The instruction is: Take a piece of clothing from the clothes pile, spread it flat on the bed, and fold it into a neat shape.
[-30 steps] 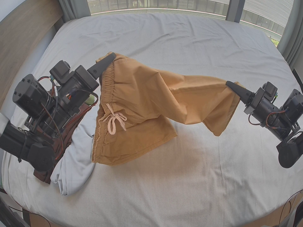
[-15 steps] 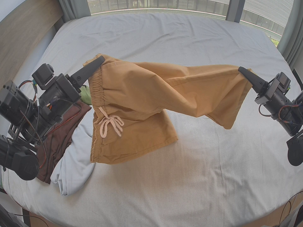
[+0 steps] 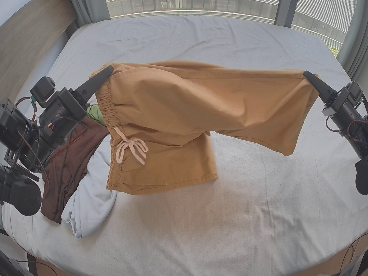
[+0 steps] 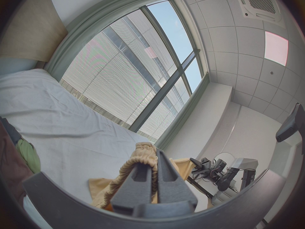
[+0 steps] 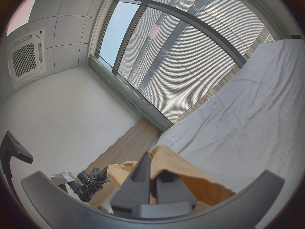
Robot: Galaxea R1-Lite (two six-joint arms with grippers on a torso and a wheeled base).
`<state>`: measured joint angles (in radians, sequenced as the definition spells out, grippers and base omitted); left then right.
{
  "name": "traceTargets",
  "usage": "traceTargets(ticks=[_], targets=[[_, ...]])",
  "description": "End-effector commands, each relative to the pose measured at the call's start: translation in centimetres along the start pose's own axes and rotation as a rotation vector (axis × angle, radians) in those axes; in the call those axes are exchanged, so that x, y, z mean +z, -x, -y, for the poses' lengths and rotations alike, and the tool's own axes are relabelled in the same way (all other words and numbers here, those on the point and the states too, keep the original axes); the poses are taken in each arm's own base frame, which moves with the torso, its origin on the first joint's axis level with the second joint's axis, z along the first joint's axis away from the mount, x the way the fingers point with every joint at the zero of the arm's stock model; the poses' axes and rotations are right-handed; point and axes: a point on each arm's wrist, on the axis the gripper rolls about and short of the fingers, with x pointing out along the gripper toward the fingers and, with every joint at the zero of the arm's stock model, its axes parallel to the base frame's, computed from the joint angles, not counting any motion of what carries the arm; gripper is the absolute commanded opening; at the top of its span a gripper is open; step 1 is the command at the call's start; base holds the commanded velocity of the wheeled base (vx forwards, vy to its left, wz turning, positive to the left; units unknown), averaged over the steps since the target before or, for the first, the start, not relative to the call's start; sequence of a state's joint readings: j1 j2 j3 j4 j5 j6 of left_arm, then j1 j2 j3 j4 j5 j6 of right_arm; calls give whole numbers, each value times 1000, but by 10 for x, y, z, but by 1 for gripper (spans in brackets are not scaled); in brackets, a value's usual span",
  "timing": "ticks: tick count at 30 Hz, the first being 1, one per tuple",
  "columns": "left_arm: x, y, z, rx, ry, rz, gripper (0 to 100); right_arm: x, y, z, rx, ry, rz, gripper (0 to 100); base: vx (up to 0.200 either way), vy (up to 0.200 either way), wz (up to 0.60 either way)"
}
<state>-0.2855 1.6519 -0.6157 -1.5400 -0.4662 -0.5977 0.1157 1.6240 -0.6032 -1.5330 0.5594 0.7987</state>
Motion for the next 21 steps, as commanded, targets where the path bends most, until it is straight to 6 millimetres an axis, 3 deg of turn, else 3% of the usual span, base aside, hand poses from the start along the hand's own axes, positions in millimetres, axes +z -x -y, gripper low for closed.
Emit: traceTargets(ticks=[1,21], targets=[[2,3,-7,26,-7,5,0,4,1,1,-5,9,10,0,0,0,0],[10,11,-16,69,-24,20,0,15,5,9,-36,40,40,0,0,0,0]])
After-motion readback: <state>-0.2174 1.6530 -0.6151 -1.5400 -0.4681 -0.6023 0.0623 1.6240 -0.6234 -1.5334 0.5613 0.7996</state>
